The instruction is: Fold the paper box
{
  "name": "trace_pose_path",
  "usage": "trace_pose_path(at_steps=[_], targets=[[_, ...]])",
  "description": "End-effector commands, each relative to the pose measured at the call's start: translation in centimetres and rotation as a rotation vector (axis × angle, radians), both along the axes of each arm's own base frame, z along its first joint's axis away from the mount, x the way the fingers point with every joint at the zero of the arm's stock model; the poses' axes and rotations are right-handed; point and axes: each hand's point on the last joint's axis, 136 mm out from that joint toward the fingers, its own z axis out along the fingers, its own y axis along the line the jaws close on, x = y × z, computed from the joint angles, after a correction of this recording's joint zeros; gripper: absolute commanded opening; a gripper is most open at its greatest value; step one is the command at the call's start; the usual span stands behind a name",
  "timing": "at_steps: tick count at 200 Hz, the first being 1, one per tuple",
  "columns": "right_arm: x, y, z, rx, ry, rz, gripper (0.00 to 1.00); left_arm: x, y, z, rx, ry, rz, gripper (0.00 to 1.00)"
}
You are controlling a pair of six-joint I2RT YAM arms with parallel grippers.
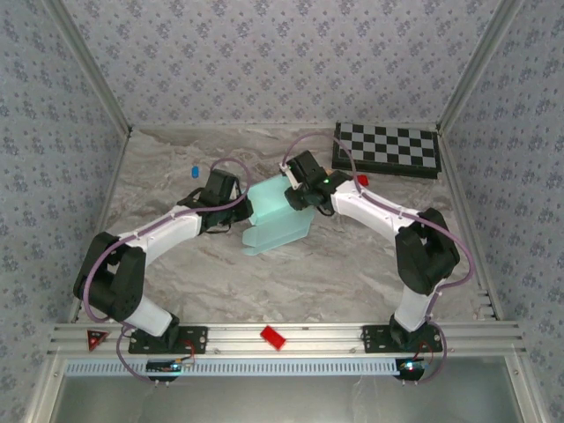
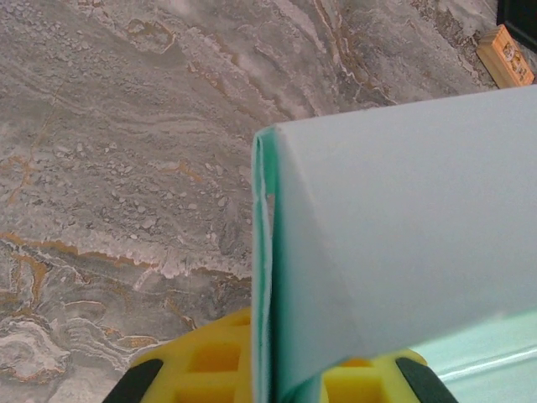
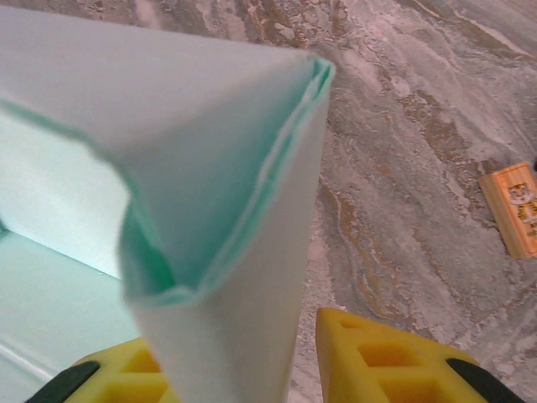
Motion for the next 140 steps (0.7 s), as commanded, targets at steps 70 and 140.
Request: trace_pose_path(at_steps=[70, 140], targets=[[1.2, -2.0, 0.5, -0.186, -0.109, -0.105, 0.31, 0.9, -0.9, 1.5, -0.024, -0.038, -0.022, 0.0], [1.3, -3.0, -0.1, -0.297, -0.13, -0.146, 0.3, 0.8, -0.7, 1.2, -0.015, -0.027, -0.008, 0.0]])
